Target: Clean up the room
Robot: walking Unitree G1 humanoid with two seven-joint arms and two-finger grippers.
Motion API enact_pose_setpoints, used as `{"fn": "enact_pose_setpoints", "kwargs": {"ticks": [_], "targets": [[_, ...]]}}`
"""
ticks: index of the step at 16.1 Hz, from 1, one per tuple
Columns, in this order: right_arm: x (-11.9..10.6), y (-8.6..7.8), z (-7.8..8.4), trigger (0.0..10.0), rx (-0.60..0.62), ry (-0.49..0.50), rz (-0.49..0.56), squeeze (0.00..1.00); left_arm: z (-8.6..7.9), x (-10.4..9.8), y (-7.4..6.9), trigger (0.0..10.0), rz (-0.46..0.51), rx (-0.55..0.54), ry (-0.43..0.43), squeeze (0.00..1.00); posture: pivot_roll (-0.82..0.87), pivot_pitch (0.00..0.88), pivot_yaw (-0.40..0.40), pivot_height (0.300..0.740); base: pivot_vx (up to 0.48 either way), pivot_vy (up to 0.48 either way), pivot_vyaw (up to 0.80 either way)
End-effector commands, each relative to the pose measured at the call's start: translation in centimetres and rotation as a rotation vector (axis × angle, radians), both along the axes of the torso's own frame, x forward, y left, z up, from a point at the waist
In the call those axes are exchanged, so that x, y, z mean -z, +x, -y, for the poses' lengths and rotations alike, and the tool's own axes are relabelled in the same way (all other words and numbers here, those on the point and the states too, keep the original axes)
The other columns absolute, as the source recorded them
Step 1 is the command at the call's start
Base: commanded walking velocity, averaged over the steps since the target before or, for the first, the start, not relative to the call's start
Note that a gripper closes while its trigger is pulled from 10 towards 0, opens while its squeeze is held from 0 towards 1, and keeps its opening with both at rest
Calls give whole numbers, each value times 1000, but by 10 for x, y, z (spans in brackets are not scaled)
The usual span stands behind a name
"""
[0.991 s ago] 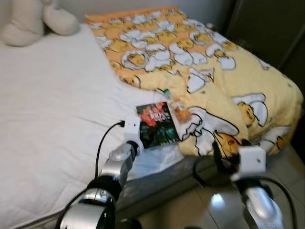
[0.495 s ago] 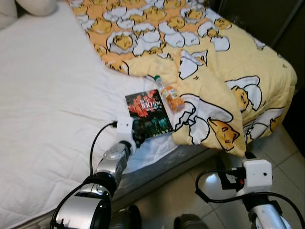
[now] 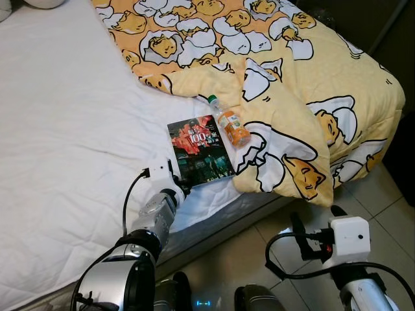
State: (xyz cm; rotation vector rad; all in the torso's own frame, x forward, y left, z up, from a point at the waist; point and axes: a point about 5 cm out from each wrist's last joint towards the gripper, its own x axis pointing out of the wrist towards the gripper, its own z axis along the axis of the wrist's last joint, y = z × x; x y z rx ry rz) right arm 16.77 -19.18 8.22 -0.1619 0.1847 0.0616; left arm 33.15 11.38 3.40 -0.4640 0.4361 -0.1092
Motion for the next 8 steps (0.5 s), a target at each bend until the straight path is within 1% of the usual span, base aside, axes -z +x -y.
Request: {"fn": "enact_pose_setpoints", "kwargs": {"ticks": [1,3,5,6,7,8], "targets": [[-2,-3,1,10000,7,11,-4,0,4,4,-3,10000,-27,8,-30,0,-290,208,29,736,0,0,0],[-1,-4,-1,10000,8,14,-12,0,13,4,-4,10000,-27,59,-11,0,-293,210,30,736,0,0,0],[-1,-4,-1,10000,7,16,-15,0,20,6,-6,10000,-37,102,26,0,-290,213,30,736,0,0,0],[-1,-3,-2,10000,7,17,-16,0,24,8,-8,10000,-52,122,29,0,-290,214,30,736,0,0,0],[-1,-3,-2,10000,7,19,-17,0,28,10,-10,10000,-70,133,4,0,-289,215,30,736,0,0,0],[-1,-3,-2,10000,7,19,-17,0,31,12,-12,9255,-83,138,-15,0,-288,216,30,736,0,0,0]]}}
